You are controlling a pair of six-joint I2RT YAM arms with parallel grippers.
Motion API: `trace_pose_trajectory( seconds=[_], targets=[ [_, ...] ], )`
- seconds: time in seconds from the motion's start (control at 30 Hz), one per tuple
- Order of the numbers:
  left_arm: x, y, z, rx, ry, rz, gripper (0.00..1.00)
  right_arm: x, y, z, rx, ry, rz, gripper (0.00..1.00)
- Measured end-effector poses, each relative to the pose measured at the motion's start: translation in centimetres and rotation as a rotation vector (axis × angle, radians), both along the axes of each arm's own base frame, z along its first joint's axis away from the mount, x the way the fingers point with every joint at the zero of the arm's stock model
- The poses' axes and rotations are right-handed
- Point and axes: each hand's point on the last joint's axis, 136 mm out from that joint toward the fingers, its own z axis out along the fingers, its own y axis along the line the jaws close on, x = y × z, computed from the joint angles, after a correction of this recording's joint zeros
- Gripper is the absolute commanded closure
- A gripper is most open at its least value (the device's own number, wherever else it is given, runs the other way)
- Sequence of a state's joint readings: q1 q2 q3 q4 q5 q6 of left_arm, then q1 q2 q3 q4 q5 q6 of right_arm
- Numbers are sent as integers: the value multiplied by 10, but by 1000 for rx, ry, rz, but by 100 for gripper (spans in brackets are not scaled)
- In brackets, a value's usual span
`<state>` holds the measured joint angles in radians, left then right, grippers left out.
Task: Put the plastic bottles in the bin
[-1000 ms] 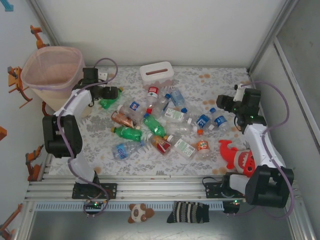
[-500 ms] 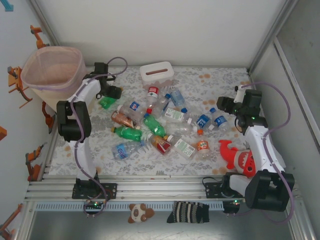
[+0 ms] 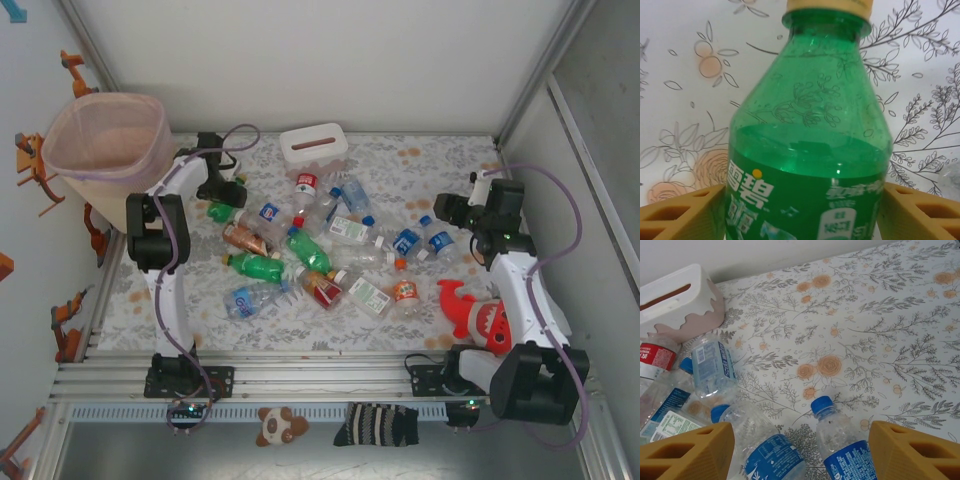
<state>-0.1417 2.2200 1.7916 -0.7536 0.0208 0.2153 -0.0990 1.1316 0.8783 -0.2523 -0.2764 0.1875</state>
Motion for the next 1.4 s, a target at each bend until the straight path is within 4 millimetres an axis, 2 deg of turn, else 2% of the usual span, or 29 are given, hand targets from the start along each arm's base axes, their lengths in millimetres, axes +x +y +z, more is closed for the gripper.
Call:
trace_pose_trajectory(
  seconds=[0.13,0.4,0.6,0.73,1.03,1.4],
  targets=[
    [-3,0,-2,-1,14,-1,27,-1,0,2,-1,-4,0,31],
    [-5,0,-2,-3,20,-2,36,-8,0,13,-5,-27,-3,32],
    [-4,-2,18,-17,-15,0,39,-12,1,22,-7,-49,-3,32],
    [-1,-6,56,-49,-91,6,41,-15,1,24,-7,-50,-4,33],
    [-4,-8,172,-102,-336,11,44,-15,1,33,-9,-71,-3,33],
    [-13,3,290,-95,-594,35,47,-15,1,38,-10,-84,-3,34]
  ],
)
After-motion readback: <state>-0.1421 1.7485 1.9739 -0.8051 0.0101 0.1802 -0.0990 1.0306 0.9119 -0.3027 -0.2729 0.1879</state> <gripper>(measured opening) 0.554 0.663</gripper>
